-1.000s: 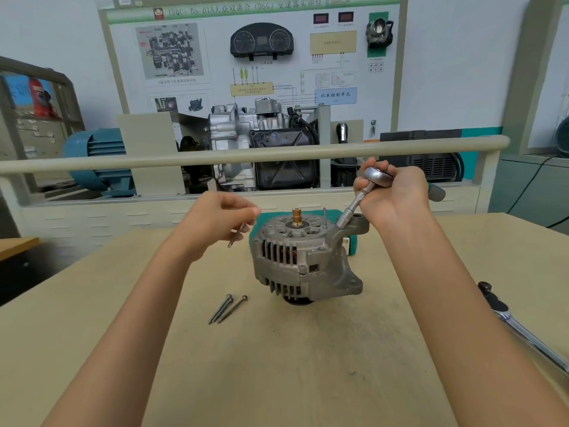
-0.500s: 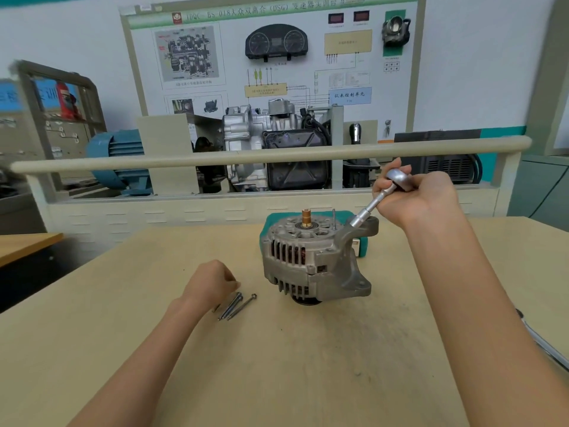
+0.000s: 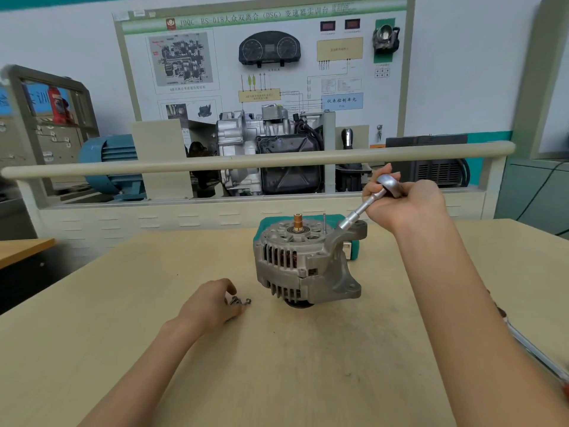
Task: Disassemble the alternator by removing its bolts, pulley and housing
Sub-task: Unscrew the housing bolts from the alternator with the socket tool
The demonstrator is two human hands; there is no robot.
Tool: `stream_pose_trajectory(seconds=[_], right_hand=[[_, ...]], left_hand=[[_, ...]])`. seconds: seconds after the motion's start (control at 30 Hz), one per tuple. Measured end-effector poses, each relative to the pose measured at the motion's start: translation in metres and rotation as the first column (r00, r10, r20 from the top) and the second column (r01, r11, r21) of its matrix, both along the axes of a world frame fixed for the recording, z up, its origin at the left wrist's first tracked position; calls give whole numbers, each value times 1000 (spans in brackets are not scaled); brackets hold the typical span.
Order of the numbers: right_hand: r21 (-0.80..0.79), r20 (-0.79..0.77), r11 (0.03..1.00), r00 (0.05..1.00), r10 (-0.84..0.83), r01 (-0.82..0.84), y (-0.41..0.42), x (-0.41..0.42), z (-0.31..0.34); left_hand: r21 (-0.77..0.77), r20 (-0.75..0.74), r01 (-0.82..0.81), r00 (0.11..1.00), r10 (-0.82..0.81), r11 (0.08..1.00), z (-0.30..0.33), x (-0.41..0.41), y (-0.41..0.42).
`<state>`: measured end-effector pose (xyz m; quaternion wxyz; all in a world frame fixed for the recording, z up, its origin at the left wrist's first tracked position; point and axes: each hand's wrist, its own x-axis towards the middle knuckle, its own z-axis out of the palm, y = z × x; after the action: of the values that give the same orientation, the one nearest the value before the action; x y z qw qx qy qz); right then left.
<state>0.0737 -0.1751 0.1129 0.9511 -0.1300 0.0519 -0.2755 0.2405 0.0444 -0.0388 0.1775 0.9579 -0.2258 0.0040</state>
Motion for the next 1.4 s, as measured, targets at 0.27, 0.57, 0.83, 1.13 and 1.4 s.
stream_pose_trajectory(seconds=[0.27, 0.57, 0.83, 1.13, 1.4], right_hand=[[110, -44, 994, 999, 32, -27, 28, -19, -33], [158, -211, 978, 963, 165, -133, 46, -21, -72], [-516, -691, 642, 719, 80, -568, 50, -41, -89], [-966, -260, 114, 892, -369, -234, 32, -42, -101], [-798, -331, 369, 859, 391, -476, 26, -50, -98]], left_hand=[[-204, 336, 48, 942, 24, 978, 26, -43, -6], [-215, 271, 588, 803, -530, 780, 67, -146, -53], [-330, 95, 512, 854, -512, 793, 70, -152, -62], [-92, 376, 622, 744, -552, 777, 75, -138, -50], [-11, 412, 739, 617, -671, 673, 91, -119, -33]])
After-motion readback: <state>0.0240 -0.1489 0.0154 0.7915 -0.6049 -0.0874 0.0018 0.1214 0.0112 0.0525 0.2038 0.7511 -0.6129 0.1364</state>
